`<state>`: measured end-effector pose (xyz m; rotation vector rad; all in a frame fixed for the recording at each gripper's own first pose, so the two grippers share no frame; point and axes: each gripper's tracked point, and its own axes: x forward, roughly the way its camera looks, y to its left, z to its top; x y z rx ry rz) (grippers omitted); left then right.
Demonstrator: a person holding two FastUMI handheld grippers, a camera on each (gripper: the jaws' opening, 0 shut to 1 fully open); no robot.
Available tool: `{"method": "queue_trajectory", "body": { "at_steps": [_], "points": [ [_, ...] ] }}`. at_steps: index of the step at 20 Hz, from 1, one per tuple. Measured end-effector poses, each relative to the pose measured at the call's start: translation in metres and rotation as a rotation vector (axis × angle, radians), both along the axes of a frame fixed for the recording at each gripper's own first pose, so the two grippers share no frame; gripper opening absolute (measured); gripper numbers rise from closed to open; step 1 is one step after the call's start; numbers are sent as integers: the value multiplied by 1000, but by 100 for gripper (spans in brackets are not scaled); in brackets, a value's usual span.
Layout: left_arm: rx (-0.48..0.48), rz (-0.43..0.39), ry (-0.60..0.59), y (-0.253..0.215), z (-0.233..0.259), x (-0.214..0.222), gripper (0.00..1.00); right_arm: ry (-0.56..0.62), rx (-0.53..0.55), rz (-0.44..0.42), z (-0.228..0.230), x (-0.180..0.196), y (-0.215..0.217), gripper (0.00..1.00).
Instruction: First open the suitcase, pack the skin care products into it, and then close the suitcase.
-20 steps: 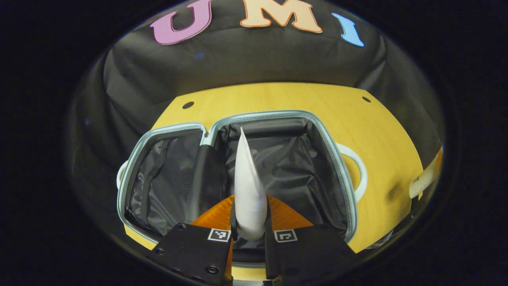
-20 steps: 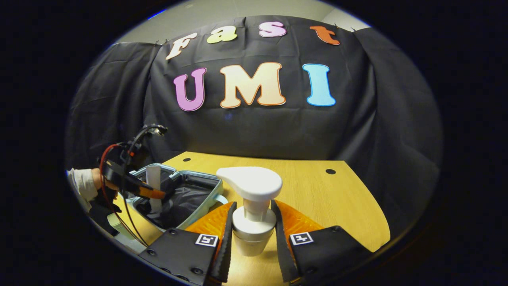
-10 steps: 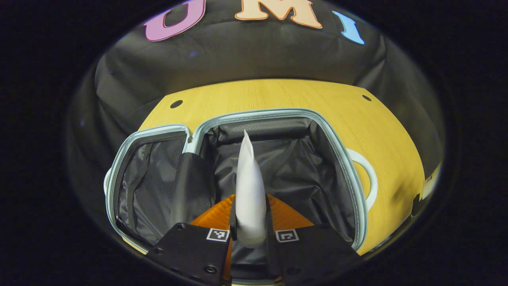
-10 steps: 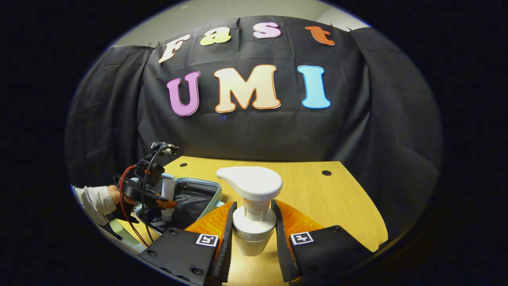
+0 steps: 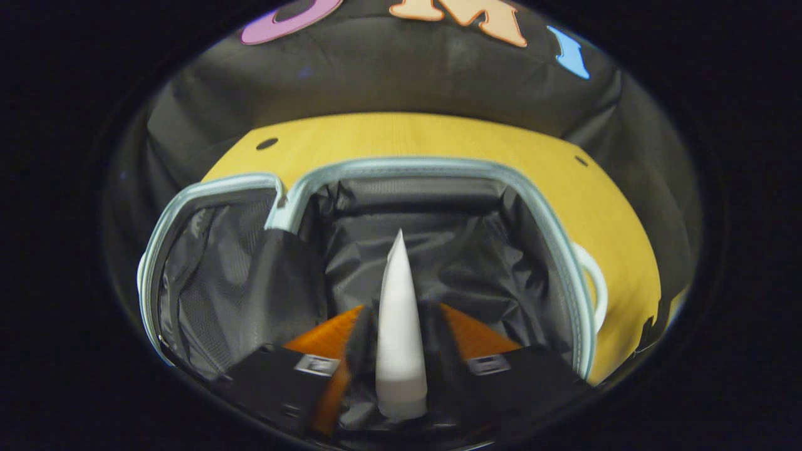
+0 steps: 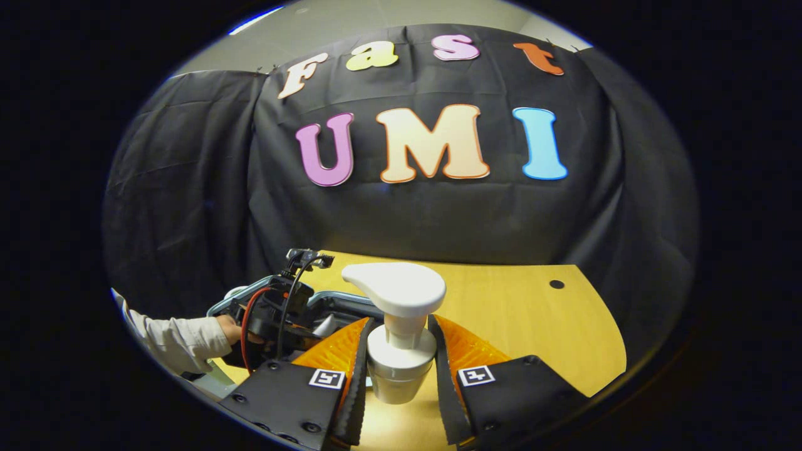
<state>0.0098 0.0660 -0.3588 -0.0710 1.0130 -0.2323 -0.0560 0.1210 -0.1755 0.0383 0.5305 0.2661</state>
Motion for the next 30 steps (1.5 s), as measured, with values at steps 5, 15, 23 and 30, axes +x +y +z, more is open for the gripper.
{"method": "queue_trajectory", "body": {
  "at_steps": [5,15,23,30],
  "points": [
    [-69,1,-166,6,58,-1,96,76,40,88,-30,4,58,51],
    [-41,192,-362,139,145,-4,95,351,144,56,-150,-3,132,51],
    [19,335,-336,233,136,-34,95,423,166,-87,-190,18,131,53],
    [49,341,-274,324,102,-30,95,290,130,-226,-167,51,119,99]
  ]
}}
